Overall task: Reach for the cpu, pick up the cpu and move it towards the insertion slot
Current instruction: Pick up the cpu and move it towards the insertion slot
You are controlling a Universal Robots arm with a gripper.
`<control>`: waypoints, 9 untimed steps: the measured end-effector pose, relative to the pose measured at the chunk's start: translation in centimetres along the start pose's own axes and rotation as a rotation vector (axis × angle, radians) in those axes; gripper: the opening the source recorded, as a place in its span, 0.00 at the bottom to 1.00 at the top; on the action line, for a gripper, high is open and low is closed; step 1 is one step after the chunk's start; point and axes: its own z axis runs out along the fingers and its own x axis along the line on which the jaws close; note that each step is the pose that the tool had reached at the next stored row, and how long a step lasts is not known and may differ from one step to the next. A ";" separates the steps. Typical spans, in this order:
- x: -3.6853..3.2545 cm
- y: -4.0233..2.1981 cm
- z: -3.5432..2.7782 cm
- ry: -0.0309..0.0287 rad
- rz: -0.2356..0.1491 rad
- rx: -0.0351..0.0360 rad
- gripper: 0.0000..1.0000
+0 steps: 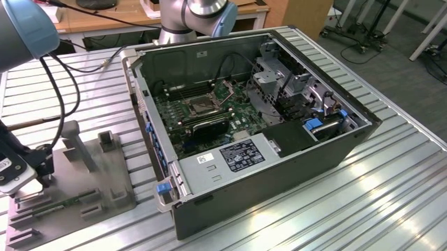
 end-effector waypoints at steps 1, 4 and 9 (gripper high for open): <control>0.00 0.00 -0.07 0.0001 0.000 0.0000 0.55; 0.00 0.01 -0.28 0.0001 0.000 0.0001 0.55; 0.00 0.03 -0.64 0.0001 0.000 0.0000 0.55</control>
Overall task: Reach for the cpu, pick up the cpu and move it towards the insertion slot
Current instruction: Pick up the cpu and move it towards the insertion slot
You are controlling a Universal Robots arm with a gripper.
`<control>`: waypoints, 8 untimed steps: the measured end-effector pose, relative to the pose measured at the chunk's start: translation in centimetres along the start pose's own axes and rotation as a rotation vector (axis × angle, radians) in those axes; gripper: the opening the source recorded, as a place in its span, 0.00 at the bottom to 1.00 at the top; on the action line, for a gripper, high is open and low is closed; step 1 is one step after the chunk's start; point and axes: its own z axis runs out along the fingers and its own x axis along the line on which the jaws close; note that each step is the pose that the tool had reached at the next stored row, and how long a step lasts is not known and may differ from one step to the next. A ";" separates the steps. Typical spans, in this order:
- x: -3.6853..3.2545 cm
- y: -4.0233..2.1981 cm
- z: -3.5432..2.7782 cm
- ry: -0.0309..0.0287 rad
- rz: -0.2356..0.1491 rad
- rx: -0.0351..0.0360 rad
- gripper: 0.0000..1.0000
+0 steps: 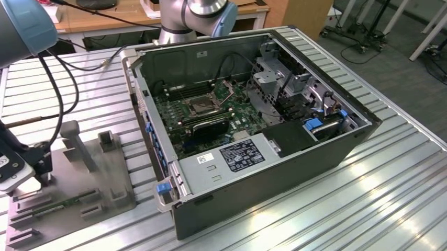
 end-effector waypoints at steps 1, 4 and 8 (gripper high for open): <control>0.00 0.00 -0.07 0.0000 0.000 0.0000 0.55; -0.01 0.01 -0.12 -0.0004 0.000 -0.0003 0.55; 0.00 0.01 -0.34 0.0000 0.000 0.0000 0.55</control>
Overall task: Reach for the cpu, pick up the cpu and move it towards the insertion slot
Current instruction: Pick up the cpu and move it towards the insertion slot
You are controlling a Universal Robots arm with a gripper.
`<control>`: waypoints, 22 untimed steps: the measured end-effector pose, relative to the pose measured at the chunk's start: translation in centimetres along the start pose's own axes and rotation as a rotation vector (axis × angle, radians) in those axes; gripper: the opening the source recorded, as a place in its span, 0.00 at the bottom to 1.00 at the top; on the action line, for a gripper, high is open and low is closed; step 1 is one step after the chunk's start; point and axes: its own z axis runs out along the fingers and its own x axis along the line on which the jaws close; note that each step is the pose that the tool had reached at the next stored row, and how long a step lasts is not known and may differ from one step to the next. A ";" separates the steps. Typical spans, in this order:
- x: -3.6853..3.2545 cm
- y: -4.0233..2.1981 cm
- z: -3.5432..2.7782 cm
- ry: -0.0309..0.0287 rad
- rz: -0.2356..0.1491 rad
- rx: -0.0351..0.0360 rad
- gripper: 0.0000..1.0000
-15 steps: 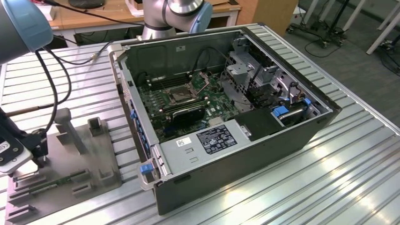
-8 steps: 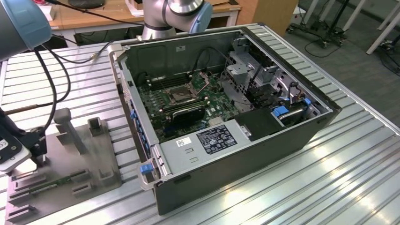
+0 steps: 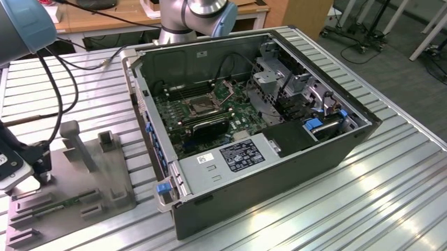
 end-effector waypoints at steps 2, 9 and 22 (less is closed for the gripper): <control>0.00 0.00 -0.17 0.0000 0.000 0.0000 0.55; 0.00 0.04 -1.09 0.0000 0.000 0.0000 0.55; 0.00 0.07 -1.72 -0.0001 0.000 -0.0001 0.55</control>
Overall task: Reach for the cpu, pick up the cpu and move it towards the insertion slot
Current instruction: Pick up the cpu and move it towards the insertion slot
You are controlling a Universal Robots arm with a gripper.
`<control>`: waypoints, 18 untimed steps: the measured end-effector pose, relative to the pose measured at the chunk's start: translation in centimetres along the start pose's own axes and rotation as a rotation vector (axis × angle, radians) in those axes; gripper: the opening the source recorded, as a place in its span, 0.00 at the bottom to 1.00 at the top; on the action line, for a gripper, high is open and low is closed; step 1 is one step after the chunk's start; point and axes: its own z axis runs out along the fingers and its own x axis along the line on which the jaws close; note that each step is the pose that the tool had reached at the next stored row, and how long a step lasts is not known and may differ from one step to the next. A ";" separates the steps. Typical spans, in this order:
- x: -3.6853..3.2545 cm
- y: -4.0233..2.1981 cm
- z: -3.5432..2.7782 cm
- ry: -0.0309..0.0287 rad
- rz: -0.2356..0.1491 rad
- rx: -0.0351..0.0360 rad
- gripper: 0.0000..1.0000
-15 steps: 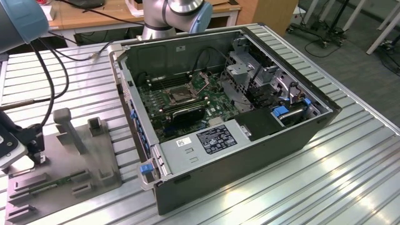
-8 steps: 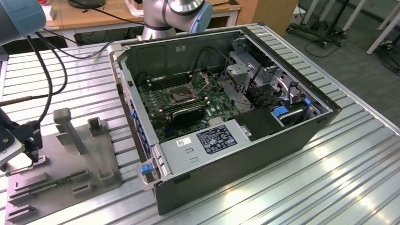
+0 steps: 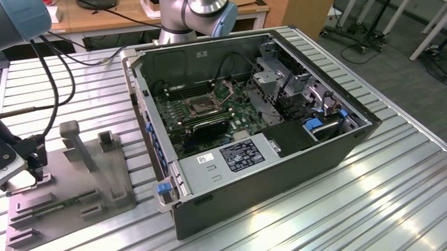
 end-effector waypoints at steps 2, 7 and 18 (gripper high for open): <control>0.00 0.00 -0.11 0.0003 0.000 0.0002 0.55; 0.00 0.02 -0.59 0.0001 0.000 0.0000 0.55; 0.00 0.03 -0.91 0.0002 0.000 -0.0007 0.55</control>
